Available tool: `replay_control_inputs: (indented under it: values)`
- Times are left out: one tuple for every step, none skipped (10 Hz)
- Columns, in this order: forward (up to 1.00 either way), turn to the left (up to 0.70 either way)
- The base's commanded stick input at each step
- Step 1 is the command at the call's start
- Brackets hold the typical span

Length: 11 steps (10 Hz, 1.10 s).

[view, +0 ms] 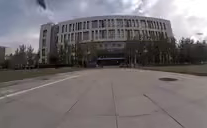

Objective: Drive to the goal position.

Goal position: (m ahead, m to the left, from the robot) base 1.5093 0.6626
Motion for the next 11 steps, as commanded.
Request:
replay_control_inputs:
  values:
    - [0.52, 0.00]
    - [0.51, 0.00]
    - [0.51, 0.00]
    - [0.51, 0.00]
    - [0.50, 0.00]
    - [0.50, 0.00]
    - [0.51, 0.00]
    - [0.51, 0.00]
    - [0.52, 0.00]
    - [0.52, 0.00]
    - [0.52, 0.00]
